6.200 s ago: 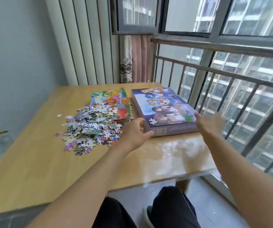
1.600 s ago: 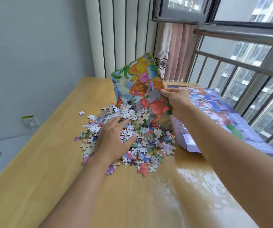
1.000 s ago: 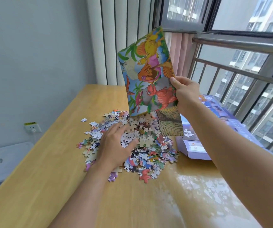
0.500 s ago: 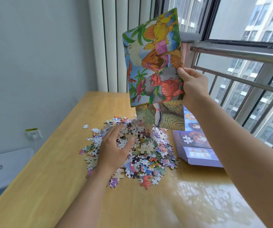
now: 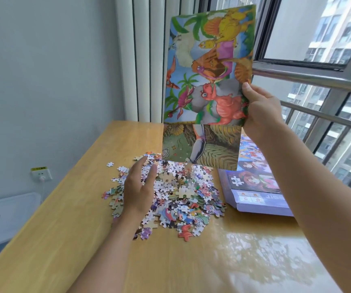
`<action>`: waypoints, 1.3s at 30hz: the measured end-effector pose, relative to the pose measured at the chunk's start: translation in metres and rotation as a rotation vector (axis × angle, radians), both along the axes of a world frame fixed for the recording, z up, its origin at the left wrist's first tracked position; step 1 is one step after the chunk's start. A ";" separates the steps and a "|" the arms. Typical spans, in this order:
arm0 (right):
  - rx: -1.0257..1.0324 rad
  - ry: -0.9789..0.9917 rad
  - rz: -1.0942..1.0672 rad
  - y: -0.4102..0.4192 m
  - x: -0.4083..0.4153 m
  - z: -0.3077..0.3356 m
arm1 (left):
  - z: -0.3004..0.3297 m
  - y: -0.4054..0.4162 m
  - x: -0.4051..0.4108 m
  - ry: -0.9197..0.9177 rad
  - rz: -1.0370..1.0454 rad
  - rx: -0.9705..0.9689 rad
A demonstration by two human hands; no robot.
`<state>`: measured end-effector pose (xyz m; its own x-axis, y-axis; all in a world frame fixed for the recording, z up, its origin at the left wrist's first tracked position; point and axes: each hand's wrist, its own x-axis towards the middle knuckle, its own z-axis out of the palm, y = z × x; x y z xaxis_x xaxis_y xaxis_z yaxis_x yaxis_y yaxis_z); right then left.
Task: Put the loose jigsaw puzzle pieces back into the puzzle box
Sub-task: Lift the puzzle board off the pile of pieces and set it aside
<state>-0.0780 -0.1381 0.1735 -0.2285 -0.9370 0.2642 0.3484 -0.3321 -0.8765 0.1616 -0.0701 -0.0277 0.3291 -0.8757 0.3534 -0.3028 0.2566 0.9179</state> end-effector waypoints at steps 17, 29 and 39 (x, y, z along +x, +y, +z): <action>0.431 -0.052 0.032 0.045 -0.010 -0.114 | 0.026 0.064 -0.011 0.341 -0.319 0.233; 0.447 0.330 0.029 0.119 -0.024 -0.172 | 0.001 0.088 -0.006 0.651 -0.157 0.309; 0.379 0.597 0.011 0.128 -0.008 -0.194 | 0.000 0.096 -0.016 0.336 -0.241 0.267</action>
<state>-0.0859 -0.0101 -0.0209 -0.1361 -0.9907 -0.0034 -0.2264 0.0344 -0.9734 0.1455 0.0260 -0.0273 0.1629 -0.9865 0.0156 0.0601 0.0257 0.9979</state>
